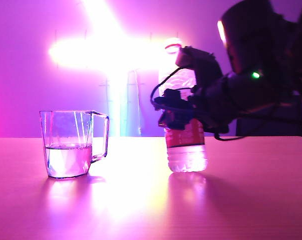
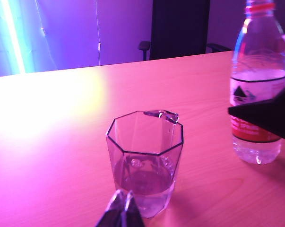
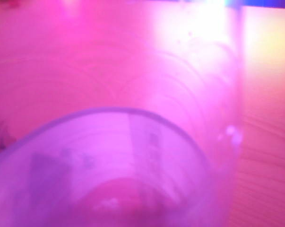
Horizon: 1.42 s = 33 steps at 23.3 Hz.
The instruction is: Pick up the mineral water bottle on the table and pour water into the mug until it's half full.
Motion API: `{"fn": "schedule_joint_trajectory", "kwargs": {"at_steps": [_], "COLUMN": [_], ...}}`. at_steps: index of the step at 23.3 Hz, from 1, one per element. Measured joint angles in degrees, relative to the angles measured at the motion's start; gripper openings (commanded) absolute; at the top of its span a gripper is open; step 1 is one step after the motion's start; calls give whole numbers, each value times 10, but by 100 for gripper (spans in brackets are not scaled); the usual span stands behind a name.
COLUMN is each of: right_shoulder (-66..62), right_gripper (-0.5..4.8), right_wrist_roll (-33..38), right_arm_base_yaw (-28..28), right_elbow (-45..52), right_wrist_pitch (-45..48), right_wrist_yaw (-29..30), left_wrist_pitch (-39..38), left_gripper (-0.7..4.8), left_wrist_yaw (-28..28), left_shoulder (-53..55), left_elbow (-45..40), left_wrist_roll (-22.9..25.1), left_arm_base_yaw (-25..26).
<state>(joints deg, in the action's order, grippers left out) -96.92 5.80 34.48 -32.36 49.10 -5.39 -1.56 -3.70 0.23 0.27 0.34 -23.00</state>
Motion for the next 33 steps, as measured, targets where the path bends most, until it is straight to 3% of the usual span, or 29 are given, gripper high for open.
{"fn": "schedule_joint_trajectory", "kwargs": {"at_steps": [3,7,13,23,25,33], "right_shoulder": [2,3,-5,-1,10,70], "right_gripper": [285,403,445,450,479,479], "right_wrist_roll": [2,2,9,22,28,32], "right_arm_base_yaw": [-5,-5,-5,-5,-5,-5], "right_elbow": [37,58,88,89,106,188], "right_wrist_pitch": [55,81,40,61,66,104], "right_wrist_yaw": [0,-4,-4,7,9,9], "left_wrist_pitch": [0,0,0,0,0,0], "left_gripper": [-2,-2,-2,-2,-2,-2], "left_wrist_yaw": [0,0,0,0,0,0], "left_shoulder": [0,0,0,0,0,0], "left_elbow": [0,0,0,0,0,0], "left_wrist_roll": [0,0,0,0,0,0], "left_arm_base_yaw": [0,0,0,0,0,0]}}
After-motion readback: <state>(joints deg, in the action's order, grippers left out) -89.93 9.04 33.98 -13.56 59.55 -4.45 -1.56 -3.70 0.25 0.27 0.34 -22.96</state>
